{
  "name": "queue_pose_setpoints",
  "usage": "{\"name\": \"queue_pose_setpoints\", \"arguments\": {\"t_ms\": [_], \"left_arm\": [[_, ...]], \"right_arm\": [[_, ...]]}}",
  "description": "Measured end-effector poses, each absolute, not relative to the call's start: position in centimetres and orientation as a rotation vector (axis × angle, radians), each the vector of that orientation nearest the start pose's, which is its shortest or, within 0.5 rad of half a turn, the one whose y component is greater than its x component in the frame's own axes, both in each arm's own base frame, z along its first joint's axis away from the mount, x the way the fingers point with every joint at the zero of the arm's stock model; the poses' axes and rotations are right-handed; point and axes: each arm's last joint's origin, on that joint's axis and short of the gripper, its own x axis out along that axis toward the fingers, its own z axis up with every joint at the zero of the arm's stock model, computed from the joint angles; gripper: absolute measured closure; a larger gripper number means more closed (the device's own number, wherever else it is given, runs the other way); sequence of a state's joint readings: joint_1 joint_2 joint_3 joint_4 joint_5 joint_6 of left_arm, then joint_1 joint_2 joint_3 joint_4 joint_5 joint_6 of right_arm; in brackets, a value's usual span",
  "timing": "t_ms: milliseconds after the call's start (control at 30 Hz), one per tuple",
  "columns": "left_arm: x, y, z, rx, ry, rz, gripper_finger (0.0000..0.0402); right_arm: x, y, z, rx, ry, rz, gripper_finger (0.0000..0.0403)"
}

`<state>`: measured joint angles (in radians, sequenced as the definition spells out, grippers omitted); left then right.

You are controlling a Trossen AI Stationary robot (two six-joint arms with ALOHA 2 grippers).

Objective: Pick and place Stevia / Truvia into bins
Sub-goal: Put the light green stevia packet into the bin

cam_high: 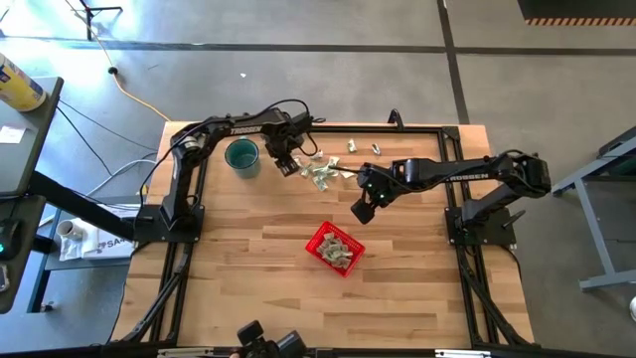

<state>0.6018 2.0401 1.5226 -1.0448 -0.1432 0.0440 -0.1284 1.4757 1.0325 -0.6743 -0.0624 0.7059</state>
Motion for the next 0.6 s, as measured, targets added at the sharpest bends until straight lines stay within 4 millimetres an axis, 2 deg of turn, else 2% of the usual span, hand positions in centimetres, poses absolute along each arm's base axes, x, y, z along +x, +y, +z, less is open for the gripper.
{"name": "queue_pose_setpoints", "arguments": {"t_ms": [233, 600], "left_arm": [[31.21, 21.97, 17.27, -0.325, 1.578, 0.546, 0.0249], [31.24, 21.99, 17.28, -0.324, 1.574, 0.548, 0.0379]], "right_arm": [[28.23, -3.46, 22.86, 0.736, 1.049, -0.451, 0.0098], [28.23, -3.46, 22.86, 0.736, 1.049, -0.451, 0.0098]]}}
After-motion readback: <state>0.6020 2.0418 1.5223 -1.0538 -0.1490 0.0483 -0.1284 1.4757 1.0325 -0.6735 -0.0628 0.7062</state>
